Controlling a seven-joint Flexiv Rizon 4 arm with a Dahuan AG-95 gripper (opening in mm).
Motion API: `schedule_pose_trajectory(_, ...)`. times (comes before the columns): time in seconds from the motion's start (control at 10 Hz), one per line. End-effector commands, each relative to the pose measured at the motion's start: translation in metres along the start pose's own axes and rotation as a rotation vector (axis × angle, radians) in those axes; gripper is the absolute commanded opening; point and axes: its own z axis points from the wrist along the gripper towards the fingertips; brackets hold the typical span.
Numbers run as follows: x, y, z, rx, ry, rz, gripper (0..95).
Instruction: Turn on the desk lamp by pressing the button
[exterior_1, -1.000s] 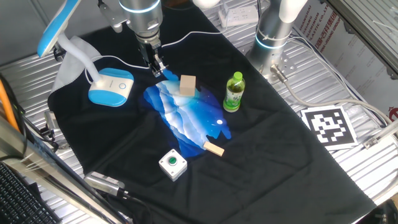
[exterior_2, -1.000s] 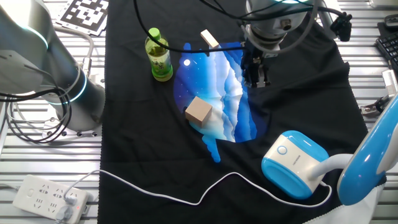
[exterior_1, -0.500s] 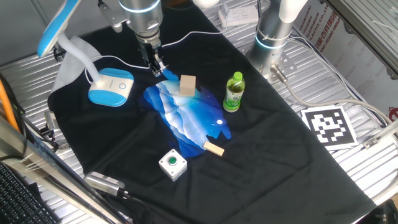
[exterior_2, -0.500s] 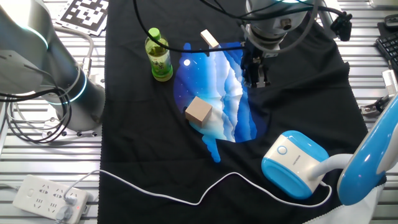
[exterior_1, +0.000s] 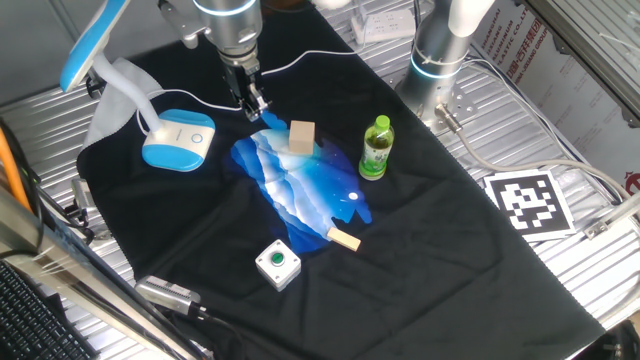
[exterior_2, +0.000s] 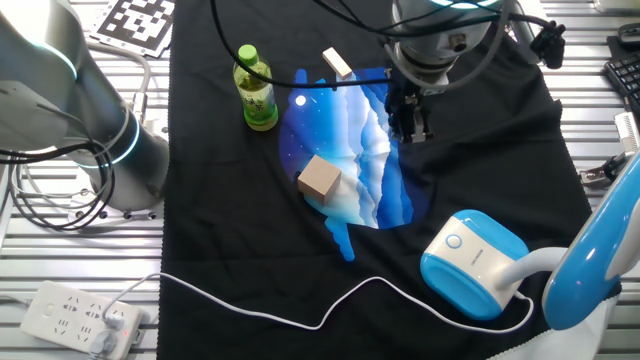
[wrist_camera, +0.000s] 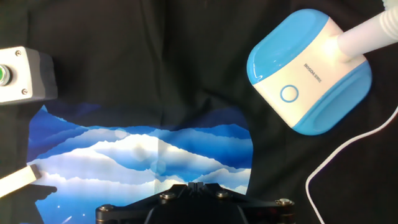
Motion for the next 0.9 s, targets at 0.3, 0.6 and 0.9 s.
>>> schedule_pose_trajectory(0.3, 0.000, 0.000, 0.000, 0.004, 0.004, -0.021, 0.0)
schedule_pose_trajectory(0.6, 0.005, -0.004, 0.018, 0.015, 0.013, -0.064, 0.0)
schedule_pose_trajectory(0.9, 0.001, -0.003, 0.031, 0.041, 0.026, -0.122, 0.0)
